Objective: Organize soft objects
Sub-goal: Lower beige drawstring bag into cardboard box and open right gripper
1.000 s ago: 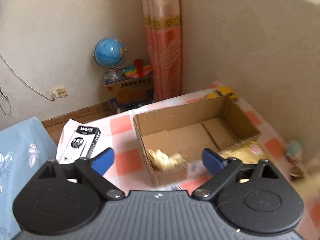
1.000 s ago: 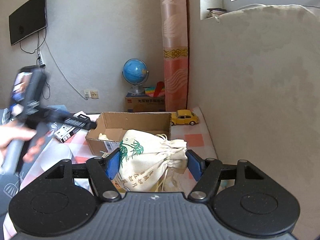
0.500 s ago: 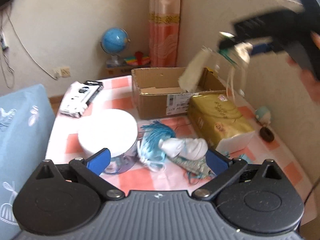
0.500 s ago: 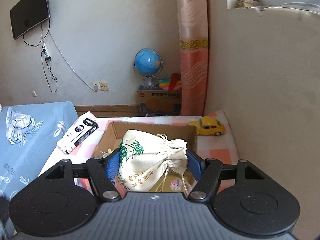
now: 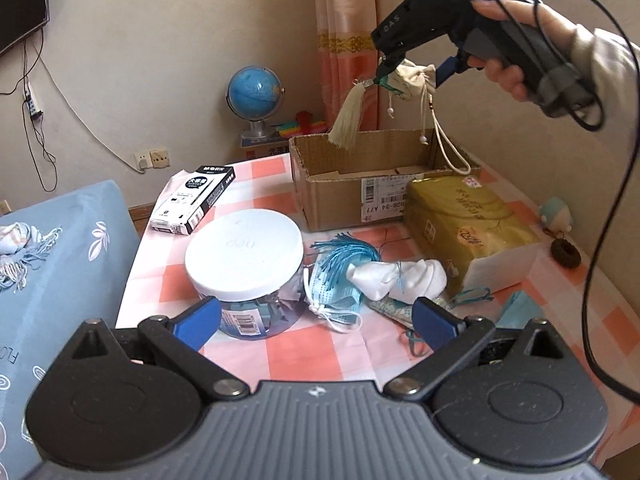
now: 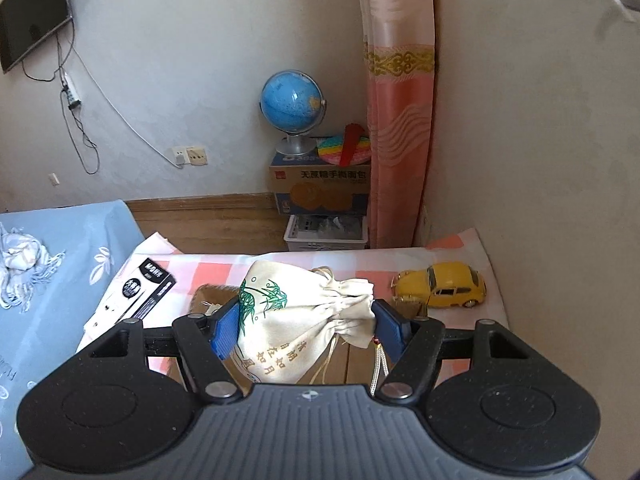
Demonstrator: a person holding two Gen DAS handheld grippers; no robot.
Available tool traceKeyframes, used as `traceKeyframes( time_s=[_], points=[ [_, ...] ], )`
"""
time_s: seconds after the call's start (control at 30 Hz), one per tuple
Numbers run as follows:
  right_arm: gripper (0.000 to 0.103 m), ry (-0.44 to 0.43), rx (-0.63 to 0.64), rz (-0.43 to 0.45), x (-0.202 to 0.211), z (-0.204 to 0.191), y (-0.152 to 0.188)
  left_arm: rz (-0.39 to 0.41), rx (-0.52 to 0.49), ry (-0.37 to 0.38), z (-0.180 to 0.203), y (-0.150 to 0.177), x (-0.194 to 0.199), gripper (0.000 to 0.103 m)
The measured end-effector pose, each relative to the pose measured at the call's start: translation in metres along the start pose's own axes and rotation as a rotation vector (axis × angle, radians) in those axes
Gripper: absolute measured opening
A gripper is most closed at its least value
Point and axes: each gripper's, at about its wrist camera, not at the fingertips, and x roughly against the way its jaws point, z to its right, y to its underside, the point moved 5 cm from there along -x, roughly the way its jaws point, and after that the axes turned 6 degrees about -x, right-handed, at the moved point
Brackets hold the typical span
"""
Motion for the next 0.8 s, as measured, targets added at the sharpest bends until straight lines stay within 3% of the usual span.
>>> traceKeyframes(
  time_s=[0.23, 0.4, 0.6, 0.8],
  points=[
    [0.073, 0.02, 0.034, -0.02, -0.025, -0.005, 0.005, -0.028, 0.0, 0.016, 0.002, 0.003, -0.013, 0.101],
    [0.073, -0.053, 0.031, -0.074, -0.036, -0.02, 0.015, -0.047, -0.004, 0.03, 0.005, 0.007, -0.017, 0.101],
    [0.073, -0.093, 0.032, -0.054, -0.029, -0.032, 0.012, -0.056, -0.006, 0.03, 0.007, 0.009, -0.019, 0.101],
    [0.075, 0.017, 0.04, -0.111, -0.047, -0.005, 0.024, -0.052, -0.012, 0.042, 0.01, 0.009, -0.017, 0.101]
  ],
)
